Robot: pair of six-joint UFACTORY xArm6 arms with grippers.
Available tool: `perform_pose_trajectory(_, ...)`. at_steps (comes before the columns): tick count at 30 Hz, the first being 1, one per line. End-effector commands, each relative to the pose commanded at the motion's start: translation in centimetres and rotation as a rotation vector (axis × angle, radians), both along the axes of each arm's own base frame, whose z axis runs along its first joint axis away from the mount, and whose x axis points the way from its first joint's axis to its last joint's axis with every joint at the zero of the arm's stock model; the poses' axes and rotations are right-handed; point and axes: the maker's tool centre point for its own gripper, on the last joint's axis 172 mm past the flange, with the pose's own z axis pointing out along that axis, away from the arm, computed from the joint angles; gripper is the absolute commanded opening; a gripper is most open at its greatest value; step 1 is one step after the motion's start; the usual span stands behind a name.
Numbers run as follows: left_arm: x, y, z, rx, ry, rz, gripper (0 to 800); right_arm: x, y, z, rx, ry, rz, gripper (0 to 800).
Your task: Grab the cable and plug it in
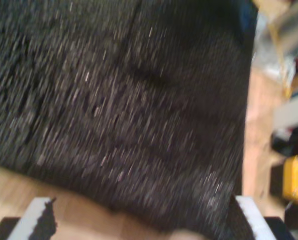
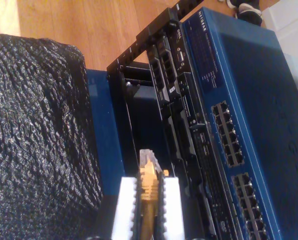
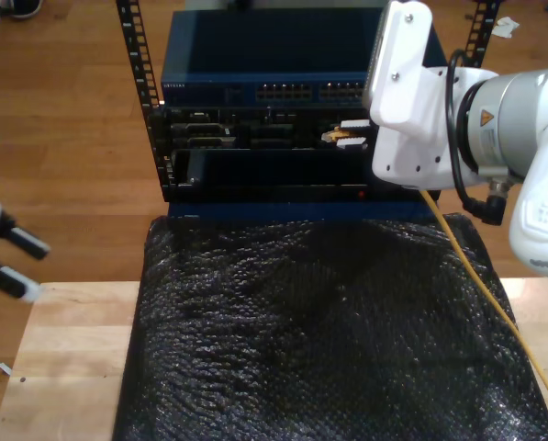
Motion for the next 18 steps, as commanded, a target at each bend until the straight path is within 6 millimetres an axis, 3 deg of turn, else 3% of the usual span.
perform_pose_trajectory(9, -2.7, 6.4, -1.8, 0.116, -0.031, -0.053, 798, 0.0, 0.0, -0.1, -0.001, 0.001, 0.0, 0)
perform_pose_trajectory(13, -4.6, 10.1, -2.7, 0.189, -0.04, -0.089, 798, 0.0, 0.0, -0.1, -0.001, 0.001, 0.0, 0)
perform_pose_trajectory(18, -6.9, 12.4, -3.4, 0.21, -0.056, -0.169, 798, 0.0, 0.0, -0.1, -0.001, 0.001, 0.0, 0)
